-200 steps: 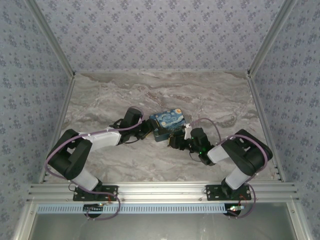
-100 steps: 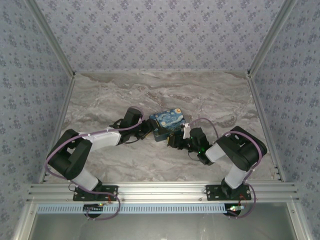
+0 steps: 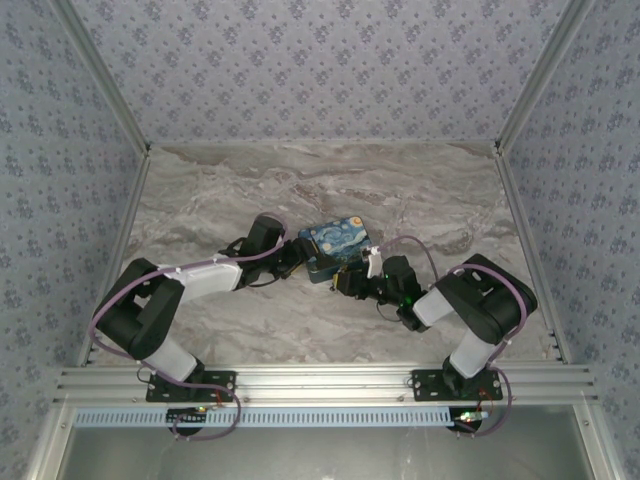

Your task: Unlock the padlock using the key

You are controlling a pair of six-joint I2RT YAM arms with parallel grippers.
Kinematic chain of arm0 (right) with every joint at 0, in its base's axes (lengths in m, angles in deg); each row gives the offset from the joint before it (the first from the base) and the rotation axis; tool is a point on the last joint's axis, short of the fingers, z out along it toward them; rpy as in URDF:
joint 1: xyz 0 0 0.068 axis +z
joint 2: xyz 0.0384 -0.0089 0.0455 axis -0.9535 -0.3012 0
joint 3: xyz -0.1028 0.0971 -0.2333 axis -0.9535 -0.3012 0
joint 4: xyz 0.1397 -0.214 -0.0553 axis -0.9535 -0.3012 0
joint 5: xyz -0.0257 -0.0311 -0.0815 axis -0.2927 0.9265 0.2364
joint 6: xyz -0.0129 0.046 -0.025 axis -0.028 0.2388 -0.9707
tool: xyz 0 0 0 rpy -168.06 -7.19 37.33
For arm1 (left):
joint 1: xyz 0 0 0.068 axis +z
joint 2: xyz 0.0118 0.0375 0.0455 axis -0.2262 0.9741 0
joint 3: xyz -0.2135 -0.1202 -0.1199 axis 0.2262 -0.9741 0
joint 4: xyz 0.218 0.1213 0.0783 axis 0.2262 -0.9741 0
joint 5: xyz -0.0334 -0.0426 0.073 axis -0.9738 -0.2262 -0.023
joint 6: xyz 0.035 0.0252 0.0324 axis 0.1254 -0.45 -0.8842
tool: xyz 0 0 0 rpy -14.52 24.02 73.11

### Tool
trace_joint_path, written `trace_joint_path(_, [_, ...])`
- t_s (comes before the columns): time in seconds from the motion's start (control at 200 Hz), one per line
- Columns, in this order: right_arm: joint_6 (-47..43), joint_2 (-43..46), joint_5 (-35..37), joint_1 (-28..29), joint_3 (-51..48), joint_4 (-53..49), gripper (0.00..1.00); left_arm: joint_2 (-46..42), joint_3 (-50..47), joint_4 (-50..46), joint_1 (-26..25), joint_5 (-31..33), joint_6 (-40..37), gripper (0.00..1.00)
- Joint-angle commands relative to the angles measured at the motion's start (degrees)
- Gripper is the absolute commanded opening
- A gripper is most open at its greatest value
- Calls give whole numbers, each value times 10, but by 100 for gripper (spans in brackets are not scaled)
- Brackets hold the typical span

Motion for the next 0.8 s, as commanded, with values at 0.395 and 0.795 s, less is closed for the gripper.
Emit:
trace_joint_path(0.395, [1, 10, 1, -5, -1, 4, 19, -1, -5, -35, -4, 5, 3, 59])
trace_joint_path(0.795, [25, 17, 33, -7, -6, -14, 3, 0, -8, -40, -3, 10, 1, 59])
